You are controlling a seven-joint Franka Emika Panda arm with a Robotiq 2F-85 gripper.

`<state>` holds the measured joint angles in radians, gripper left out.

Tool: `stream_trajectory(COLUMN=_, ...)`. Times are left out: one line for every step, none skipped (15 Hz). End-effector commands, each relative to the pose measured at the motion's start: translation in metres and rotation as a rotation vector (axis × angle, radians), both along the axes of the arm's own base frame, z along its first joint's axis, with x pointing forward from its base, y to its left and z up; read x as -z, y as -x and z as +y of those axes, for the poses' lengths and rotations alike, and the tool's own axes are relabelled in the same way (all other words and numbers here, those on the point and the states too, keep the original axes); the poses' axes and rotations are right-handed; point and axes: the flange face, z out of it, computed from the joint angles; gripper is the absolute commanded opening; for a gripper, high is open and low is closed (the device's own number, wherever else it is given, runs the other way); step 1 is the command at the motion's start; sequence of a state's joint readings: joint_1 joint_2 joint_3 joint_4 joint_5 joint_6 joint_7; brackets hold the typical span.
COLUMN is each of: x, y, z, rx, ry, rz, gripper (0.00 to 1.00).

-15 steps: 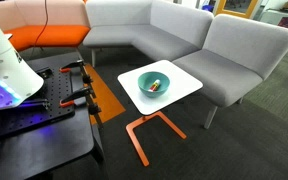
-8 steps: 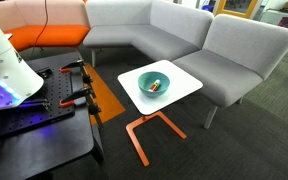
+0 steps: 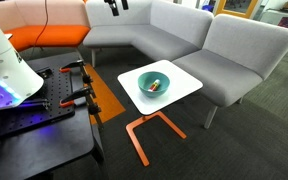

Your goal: Take the glue stick out of the bowl and place it on the table

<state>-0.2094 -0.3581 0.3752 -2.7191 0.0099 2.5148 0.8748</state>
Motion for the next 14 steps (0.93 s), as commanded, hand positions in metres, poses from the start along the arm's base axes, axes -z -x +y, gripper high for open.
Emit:
stream_trajectory(x=0.042, y=-0.041, z=-0.023, rx=0.201, ry=-0.006, rz=0.031, gripper=1.00)
stream_trajectory(x=0.055, y=-0.049, z=-0.029, rx=0.258, ry=0.000, rz=0.053, gripper=1.00)
stream_trajectory(x=0.070, y=-0.059, z=-0.033, rx=0.318, ry=0.005, rz=0.071, gripper=1.00)
stream_trajectory(x=0.083, y=-0.066, z=-0.036, rx=0.375, ry=0.010, rz=0.092, gripper=1.00)
stream_trajectory(x=0.099, y=-0.073, z=-0.037, rx=0.433, ry=0.010, rz=0.112, gripper=1.00)
stream_trajectory(x=0.115, y=-0.079, z=-0.038, rx=0.491, ry=0.005, rz=0.131, gripper=1.00)
stream_trajectory(x=0.130, y=-0.084, z=-0.039, rx=0.550, ry=-0.003, rz=0.145, gripper=1.00)
stream_trajectory(x=0.145, y=-0.088, z=-0.041, rx=0.606, ry=-0.015, rz=0.171, gripper=1.00)
stream_trajectory(x=0.161, y=-0.093, z=-0.043, rx=0.660, ry=-0.029, rz=0.194, gripper=1.00)
stream_trajectory(x=0.173, y=-0.095, z=-0.045, rx=0.712, ry=-0.044, rz=0.220, gripper=1.00)
stream_trajectory(x=0.184, y=-0.098, z=-0.047, rx=0.764, ry=-0.060, rz=0.243, gripper=1.00)
stream_trajectory(x=0.193, y=-0.100, z=-0.049, rx=0.816, ry=-0.082, rz=0.261, gripper=1.00)
stream_trajectory(x=0.200, y=-0.102, z=-0.051, rx=0.868, ry=-0.105, rz=0.280, gripper=1.00)
stream_trajectory(x=0.207, y=-0.102, z=-0.053, rx=0.923, ry=-0.129, rz=0.293, gripper=1.00)
